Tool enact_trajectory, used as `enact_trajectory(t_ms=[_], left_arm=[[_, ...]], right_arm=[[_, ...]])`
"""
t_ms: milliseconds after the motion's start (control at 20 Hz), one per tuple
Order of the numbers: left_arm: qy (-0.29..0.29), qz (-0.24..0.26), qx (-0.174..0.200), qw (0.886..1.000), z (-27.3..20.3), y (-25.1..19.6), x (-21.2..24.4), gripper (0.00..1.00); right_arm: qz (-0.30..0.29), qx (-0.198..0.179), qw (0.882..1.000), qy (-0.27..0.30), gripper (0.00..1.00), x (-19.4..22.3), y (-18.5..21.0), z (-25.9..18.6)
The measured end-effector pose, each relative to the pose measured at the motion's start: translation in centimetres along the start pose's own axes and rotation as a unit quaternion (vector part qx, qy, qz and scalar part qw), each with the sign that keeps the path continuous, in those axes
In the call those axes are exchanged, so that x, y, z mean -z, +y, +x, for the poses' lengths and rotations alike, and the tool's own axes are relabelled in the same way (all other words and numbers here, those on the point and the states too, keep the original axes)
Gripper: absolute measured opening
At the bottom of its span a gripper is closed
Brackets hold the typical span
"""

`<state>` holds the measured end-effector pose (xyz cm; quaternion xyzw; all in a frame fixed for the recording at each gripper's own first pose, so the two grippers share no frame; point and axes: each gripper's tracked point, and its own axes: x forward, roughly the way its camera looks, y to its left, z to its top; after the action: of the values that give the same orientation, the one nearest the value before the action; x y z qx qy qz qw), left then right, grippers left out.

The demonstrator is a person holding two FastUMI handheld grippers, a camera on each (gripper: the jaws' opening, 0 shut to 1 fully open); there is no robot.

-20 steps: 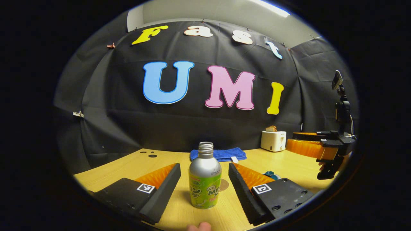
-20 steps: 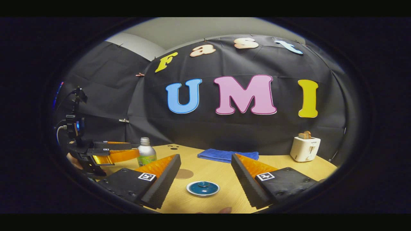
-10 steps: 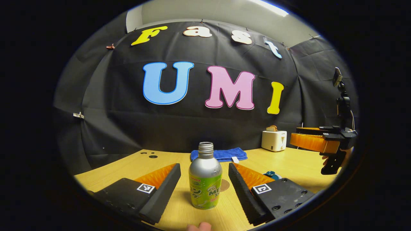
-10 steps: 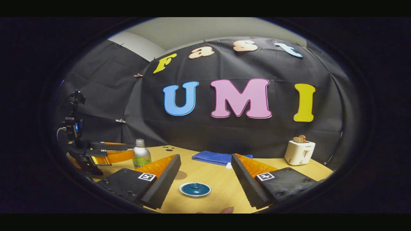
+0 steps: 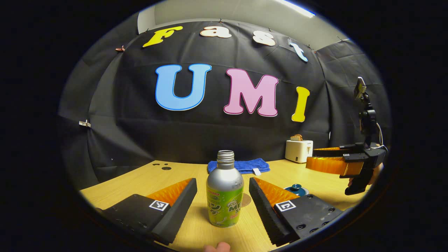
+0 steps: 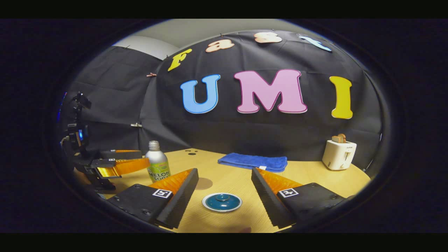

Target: Open the teacup lid with one hand, grasp the water bottle and pour water into the teacup with the other hand; after pouring, place the water bottle on the coaster and then close the teacup lid.

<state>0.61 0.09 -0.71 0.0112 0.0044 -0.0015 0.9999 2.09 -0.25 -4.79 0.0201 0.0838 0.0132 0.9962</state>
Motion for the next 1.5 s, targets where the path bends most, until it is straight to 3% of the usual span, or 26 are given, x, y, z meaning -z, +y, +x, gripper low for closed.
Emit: enact_trajectory(t_ms=[200,250,400,500,750,800,850,1000,1150,1200,1250,1350,1400,1450,1500], left_arm=[[0.006,-0.002,0.000,1.000,0.2,0.1,0.4,0.95],[0.008,-0.002,0.000,1.000,0.2,0.1,0.5,0.95],[0.011,-0.001,-0.002,1.000,0.2,0.3,0.8,0.95],[0.012,-0.001,-0.002,1.000,0.2,0.2,0.8,0.95],[0.018,-0.003,0.000,1.000,0.5,0.2,1.3,0.95],[0.019,-0.003,0.000,1.000,0.3,0.2,1.4,0.95],[0.019,-0.003,0.000,1.000,0.4,0.3,1.3,0.95],[0.021,-0.005,0.000,1.000,0.6,0.2,1.5,0.95],[0.022,-0.004,0.000,1.000,0.5,0.1,1.6,0.95],[0.023,-0.002,0.000,1.000,0.6,0.2,1.7,0.95],[0.024,-0.001,0.000,1.000,0.7,0.2,1.6,0.95],[0.024,0.000,0.000,1.000,0.6,0.1,1.9,0.95],[0.025,0.000,0.001,1.000,0.7,0.0,1.9,0.95],[0.025,0.000,0.001,1.000,0.7,0.0,1.9,0.95],[0.027,0.000,0.000,1.000,0.8,0.0,2.1,0.95]], right_arm=[[0.010,-0.008,0.998,0.058,0.90,3.5,0.4,1.0],[0.011,-0.008,0.998,0.068,0.84,4.2,0.4,1.2],[0.009,-0.005,0.996,0.088,0.87,5.6,0.2,1.8],[0.009,-0.007,0.995,0.099,0.81,6.4,0.2,2.1],[0.012,-0.013,0.992,0.128,0.80,8.1,0.5,2.5],[0.008,-0.012,0.992,0.125,0.67,7.9,0.3,2.5],[0.007,-0.008,0.992,0.125,0.61,7.8,0.1,2.5],[0.009,-0.006,0.992,0.126,0.53,7.7,0.0,2.4],[0.006,-0.005,0.993,0.121,0.39,7.4,0.1,2.6],[0.005,-0.007,0.992,0.122,0.28,7.6,0.3,2.6],[0.004,-0.007,0.993,0.120,0.37,7.5,0.3,2.6],[0.009,-0.008,0.992,0.122,0.36,7.4,0.3,2.5],[0.013,-0.010,0.992,0.121,0.26,7.3,0.3,2.4],[0.016,-0.010,0.993,0.118,0.26,7.0,0.3,2.3],[0.020,-0.009,0.994,0.107,0.36,6.4,0.2,2.2]])
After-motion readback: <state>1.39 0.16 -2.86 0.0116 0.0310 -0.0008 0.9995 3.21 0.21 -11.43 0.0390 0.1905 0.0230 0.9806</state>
